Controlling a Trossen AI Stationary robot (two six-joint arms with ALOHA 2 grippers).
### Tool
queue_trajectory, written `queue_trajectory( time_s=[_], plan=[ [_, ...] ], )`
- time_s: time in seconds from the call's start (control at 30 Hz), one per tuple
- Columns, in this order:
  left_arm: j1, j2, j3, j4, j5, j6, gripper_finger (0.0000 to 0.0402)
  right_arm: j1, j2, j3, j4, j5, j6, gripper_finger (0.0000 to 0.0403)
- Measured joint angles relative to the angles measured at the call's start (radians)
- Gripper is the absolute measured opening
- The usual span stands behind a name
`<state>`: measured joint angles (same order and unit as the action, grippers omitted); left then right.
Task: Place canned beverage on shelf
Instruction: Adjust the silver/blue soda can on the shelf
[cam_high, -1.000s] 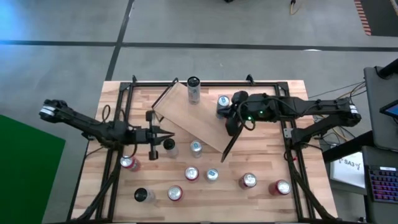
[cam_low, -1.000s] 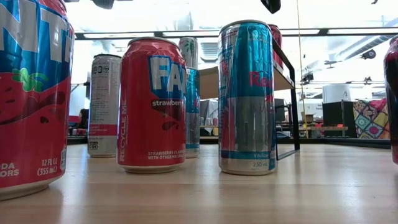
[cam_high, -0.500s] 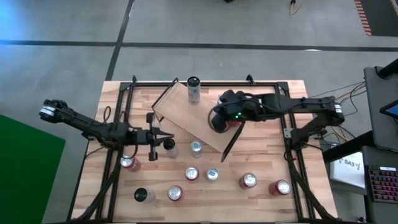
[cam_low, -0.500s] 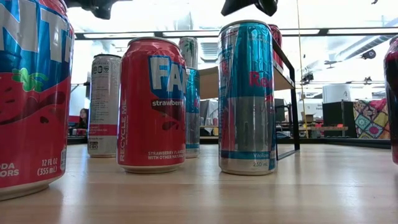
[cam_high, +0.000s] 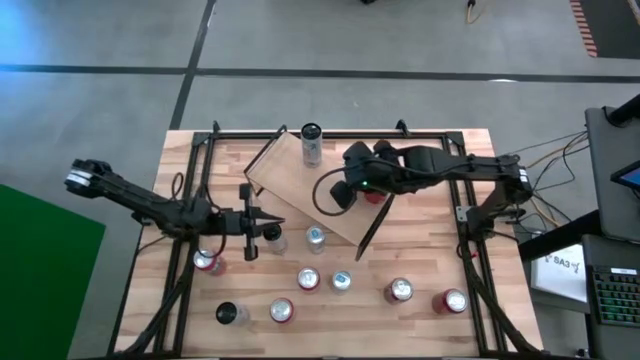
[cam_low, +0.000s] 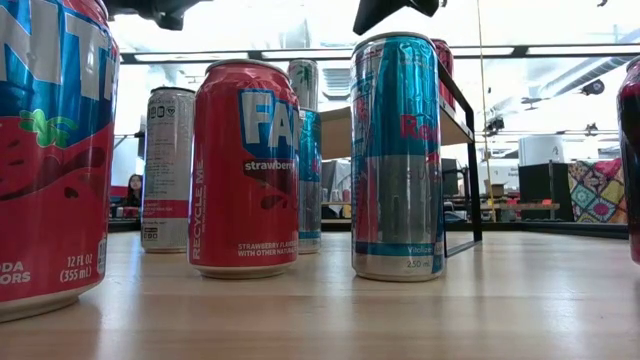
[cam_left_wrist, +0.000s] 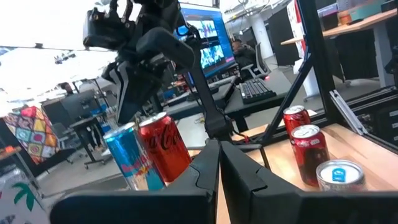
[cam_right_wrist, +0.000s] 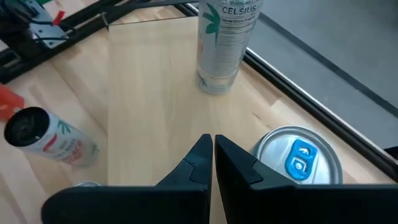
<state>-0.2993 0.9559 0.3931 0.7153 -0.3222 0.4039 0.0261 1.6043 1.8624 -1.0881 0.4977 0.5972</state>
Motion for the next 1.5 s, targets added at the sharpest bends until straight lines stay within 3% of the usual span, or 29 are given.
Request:
queue_trajectory(
  time_s=[0.23,0.4,0.6,1.5],
  plan=[
    [0.001,0.077,0.001,0.124,0.000,0.060,0.0000,0.000,0.039,0.063,-0.060,0.003,0.008,0.0009],
    [0.004,0.116,0.001,0.210,0.000,0.099,0.0000,0.000,0.049,0.091,-0.101,-0.005,0.100,0.0009],
    [0.034,0.129,0.001,0.219,0.000,0.131,0.0000,0.000,0.048,0.093,-0.179,-0.080,0.200,0.0009],
    [0.092,0.154,0.001,0.219,0.047,0.111,0.0000,0.000,0.060,0.092,-0.193,-0.061,0.230,0.0009]
  ],
)
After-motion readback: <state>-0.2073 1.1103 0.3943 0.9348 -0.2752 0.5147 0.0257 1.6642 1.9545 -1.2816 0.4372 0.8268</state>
